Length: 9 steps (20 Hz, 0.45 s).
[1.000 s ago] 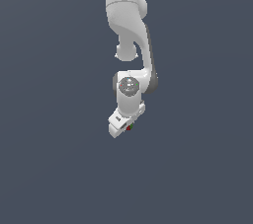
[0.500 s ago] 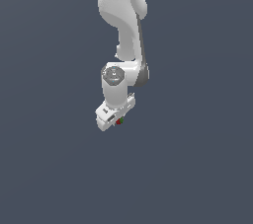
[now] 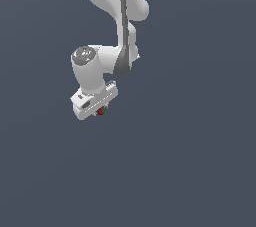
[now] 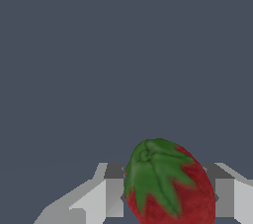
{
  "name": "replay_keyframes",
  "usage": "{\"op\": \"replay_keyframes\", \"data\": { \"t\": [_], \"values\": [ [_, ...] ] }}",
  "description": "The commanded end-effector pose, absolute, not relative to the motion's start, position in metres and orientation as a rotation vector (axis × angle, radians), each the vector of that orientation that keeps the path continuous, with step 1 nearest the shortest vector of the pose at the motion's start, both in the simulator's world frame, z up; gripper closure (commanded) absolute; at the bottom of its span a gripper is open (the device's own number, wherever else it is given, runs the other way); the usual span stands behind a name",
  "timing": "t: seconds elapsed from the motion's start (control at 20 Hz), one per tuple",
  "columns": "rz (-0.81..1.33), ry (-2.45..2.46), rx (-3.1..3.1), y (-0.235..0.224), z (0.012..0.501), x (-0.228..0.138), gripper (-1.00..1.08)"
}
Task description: Pick up the object and move it to a goal position.
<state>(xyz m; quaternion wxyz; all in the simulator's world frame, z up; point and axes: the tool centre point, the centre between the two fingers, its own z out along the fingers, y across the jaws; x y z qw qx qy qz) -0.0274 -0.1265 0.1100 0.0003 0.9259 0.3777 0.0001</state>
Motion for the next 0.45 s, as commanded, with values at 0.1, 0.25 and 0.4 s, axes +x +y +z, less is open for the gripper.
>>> {"op": "replay_keyframes", "data": {
  "t": [0.1, 0.25, 0.4],
  "values": [
    [0.000, 1.189, 2.908, -0.151, 0.127, -0.035, 1.08],
    [0.000, 1.189, 2.908, -0.160, 0.132, -0.037, 1.08],
    [0.000, 1.189, 2.908, -0.164, 0.134, -0.038, 1.08]
  ]
}}
